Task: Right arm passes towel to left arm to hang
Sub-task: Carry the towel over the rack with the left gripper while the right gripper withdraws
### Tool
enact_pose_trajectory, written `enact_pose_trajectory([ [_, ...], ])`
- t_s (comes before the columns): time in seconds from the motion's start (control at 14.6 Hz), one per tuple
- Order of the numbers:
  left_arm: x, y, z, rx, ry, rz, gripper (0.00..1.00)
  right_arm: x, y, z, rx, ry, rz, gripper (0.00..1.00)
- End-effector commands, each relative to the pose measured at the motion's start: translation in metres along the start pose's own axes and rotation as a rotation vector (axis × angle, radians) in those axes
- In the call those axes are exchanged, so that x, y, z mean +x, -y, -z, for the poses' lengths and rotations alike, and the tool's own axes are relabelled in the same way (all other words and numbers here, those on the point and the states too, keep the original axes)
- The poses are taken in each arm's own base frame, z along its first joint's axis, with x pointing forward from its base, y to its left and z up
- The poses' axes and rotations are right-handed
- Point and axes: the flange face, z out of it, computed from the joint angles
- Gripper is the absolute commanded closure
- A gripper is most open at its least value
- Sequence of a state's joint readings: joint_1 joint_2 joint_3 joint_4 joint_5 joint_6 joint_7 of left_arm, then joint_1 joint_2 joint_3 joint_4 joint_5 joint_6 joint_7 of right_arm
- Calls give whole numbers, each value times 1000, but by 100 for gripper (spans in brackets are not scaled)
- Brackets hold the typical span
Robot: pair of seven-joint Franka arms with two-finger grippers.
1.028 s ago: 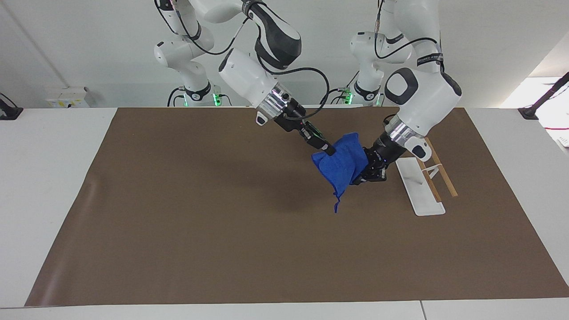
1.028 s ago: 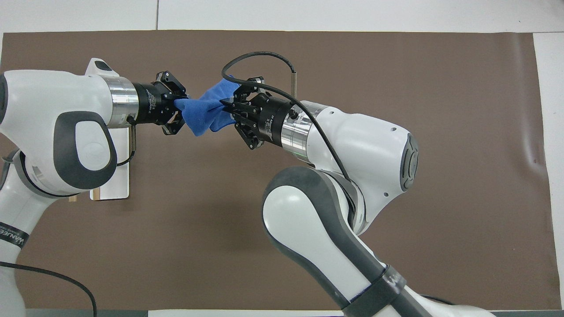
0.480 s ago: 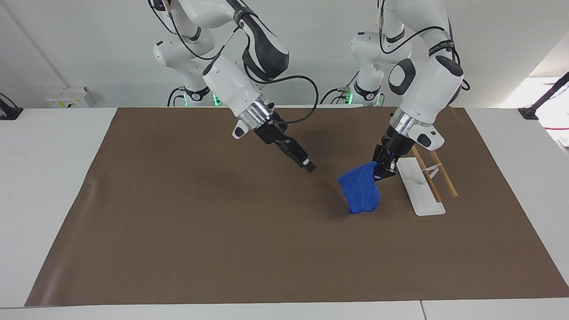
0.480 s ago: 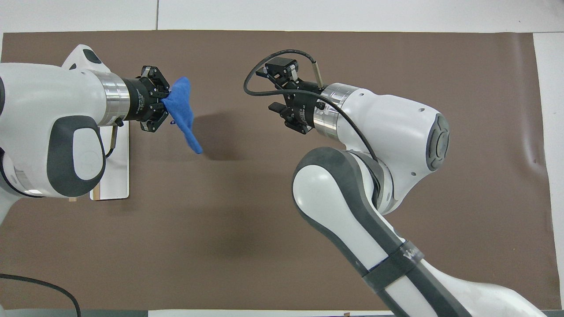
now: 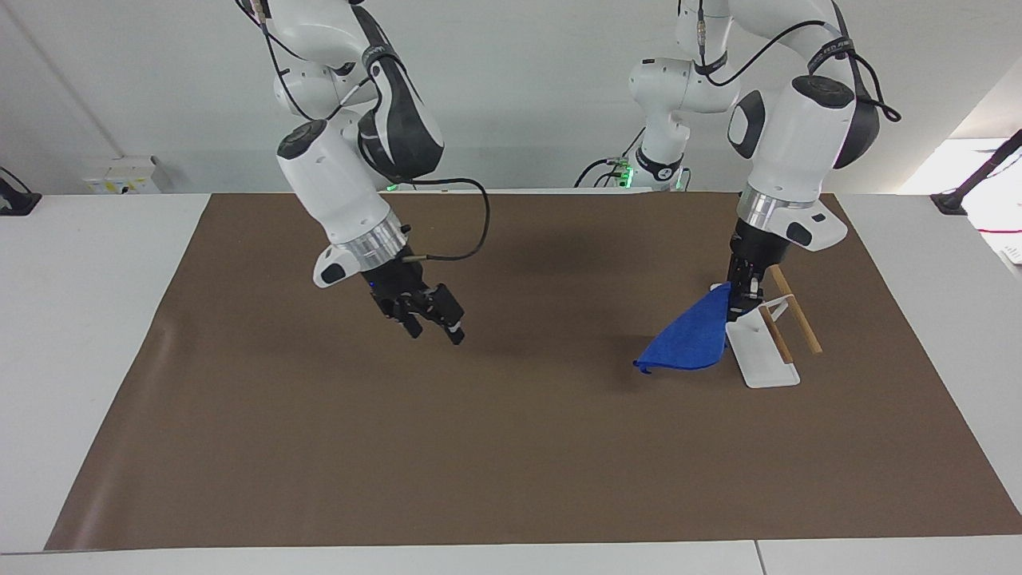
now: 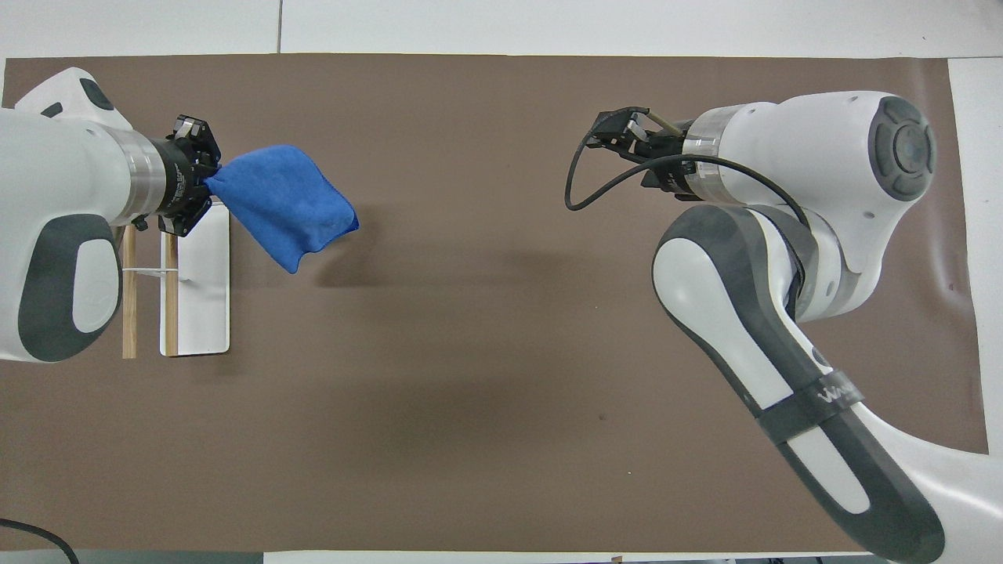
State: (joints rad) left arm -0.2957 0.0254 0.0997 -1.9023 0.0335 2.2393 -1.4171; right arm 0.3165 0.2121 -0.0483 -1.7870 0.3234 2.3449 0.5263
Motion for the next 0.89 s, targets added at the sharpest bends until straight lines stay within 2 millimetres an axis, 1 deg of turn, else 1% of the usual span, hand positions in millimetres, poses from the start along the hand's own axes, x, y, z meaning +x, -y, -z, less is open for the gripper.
enact_pose_trajectory([
  [0.0,33,19,13,13,-46,49,100,11,-32,13,-152,11,167,0],
  [0.07,45,27,13,17,-53,69,100,16,-45,16,-197,44,214,0],
  [0.14,62,34,17,10,-64,99,100,19,-55,20,-248,75,259,0],
  [0.21,75,39,18,13,-77,115,100,23,-64,32,-303,88,290,0],
  [0.27,81,40,18,13,-81,126,100,26,-77,48,-369,103,316,0],
  [0.34,95,45,18,14,-90,152,100,27,-86,68,-396,118,340,0],
  [0.41,106,49,19,15,-97,170,100,30,-99,83,-410,140,348,0],
  [0.55,127,57,21,14,-110,205,100,39,-134,120,-428,171,322,0],
  [0.62,130,61,19,21,-109,213,100,41,-145,139,-428,174,330,0],
  [0.75,151,75,20,14,-125,248,100,41,-157,172,-431,177,323,0],
  [0.82,159,82,17,-4,-134,257,100,43,-159,191,-437,187,306,0],
])
